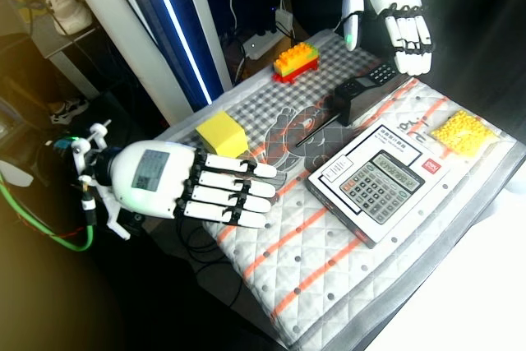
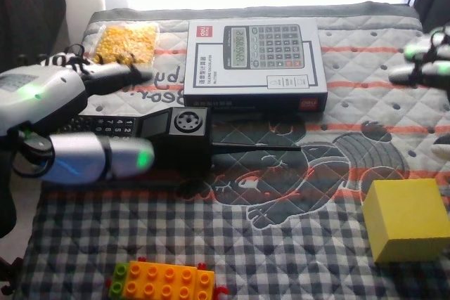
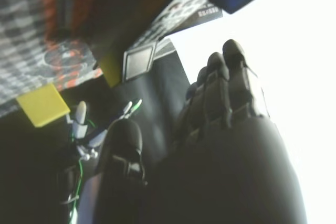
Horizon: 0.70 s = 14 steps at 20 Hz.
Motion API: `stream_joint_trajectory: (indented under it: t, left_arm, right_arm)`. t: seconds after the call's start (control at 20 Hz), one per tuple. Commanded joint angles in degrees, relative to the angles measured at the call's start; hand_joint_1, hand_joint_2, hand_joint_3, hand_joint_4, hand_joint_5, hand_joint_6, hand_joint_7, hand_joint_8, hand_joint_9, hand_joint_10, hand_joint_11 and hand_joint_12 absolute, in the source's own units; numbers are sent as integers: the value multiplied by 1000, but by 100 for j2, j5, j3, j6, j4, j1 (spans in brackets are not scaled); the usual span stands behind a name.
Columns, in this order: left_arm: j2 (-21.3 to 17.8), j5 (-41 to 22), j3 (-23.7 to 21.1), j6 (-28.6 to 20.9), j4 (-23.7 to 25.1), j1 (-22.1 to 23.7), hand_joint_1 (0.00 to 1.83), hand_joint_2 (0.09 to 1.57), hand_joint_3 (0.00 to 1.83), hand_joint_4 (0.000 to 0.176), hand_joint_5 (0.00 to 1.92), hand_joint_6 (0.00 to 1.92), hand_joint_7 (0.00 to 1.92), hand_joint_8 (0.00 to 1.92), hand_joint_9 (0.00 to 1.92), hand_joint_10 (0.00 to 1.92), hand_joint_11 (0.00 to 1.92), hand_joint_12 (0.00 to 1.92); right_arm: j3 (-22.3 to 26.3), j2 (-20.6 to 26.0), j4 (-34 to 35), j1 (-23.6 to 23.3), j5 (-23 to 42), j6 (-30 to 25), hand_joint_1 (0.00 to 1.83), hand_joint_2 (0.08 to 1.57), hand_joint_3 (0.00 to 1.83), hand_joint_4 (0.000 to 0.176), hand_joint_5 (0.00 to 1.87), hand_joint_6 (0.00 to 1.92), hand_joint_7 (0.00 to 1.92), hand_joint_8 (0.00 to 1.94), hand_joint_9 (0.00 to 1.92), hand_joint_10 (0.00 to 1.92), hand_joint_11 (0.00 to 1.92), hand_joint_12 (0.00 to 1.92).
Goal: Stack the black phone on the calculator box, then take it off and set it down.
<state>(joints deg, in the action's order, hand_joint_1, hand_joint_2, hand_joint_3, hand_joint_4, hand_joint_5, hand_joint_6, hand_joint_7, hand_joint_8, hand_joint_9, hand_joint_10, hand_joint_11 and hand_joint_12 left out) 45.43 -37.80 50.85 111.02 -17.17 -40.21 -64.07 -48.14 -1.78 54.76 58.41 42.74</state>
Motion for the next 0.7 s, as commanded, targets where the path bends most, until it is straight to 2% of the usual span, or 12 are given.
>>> stream_joint_trajectory:
  t: [0.0,0.05,0.1,0.2,0.25,0.3,0.35,0.4,0.55,0.6,0.65]
  left_arm:
    - [22,-464,46,-22,56,86,551,980,3,90,357,4,438,1,417,20,0,763]
    - [50,-384,88,-7,57,124,546,975,0,106,330,2,428,1,426,14,0,692]
    - [67,-327,110,47,56,155,548,960,0,133,276,0,418,0,419,8,0,675]
    - [97,-213,116,376,-4,245,561,929,0,170,158,0,322,0,328,2,0,519]
    - [127,-144,121,567,-46,289,588,903,0,173,161,6,316,2,339,11,0,494]
    - [148,-104,135,629,-60,310,614,880,0,174,170,9,318,4,353,16,0,487]
    - [195,-23,181,641,-68,349,651,846,0,163,202,8,330,3,378,13,0,468]
    - [239,48,227,641,-81,382,648,841,0,148,218,6,327,0,377,6,0,439]
    - [329,301,367,641,-111,476,618,865,4,141,236,1,300,0,333,0,0,401]
    - [338,396,403,641,-113,498,637,880,2,117,325,9,352,5,366,4,0,475]
    - [340,450,425,641,-114,505,653,888,1,103,392,6,397,4,402,5,0,534]
  right_arm:
    - [0,38,145,-48,651,14,623,1187,0,69,489,5,383,3,321,5,189,458]
    - [2,38,145,-43,647,14,636,1186,0,65,501,7,389,4,327,5,199,454]
    - [3,38,145,-39,646,14,644,1184,0,72,500,5,395,5,335,7,215,457]
    - [6,37,145,-34,644,14,572,1231,12,92,454,0,384,5,325,2,176,436]
    - [7,36,145,-24,644,14,554,1242,10,93,450,0,390,4,329,2,175,444]
    - [7,34,145,-21,644,14,563,1245,7,93,449,0,395,4,330,2,169,449]
    - [9,34,145,-17,644,14,560,1245,0,115,447,0,399,1,335,0,155,508]
    - [11,34,145,-17,644,14,549,1251,2,105,445,0,397,0,342,2,157,522]
    - [13,33,144,-14,643,14,516,1244,0,108,449,1,392,0,356,4,192,523]
    - [13,33,140,-13,636,14,497,1244,0,105,447,0,392,0,363,5,199,520]
    - [12,33,128,-13,627,14,497,1245,0,96,450,1,395,1,368,7,208,521]
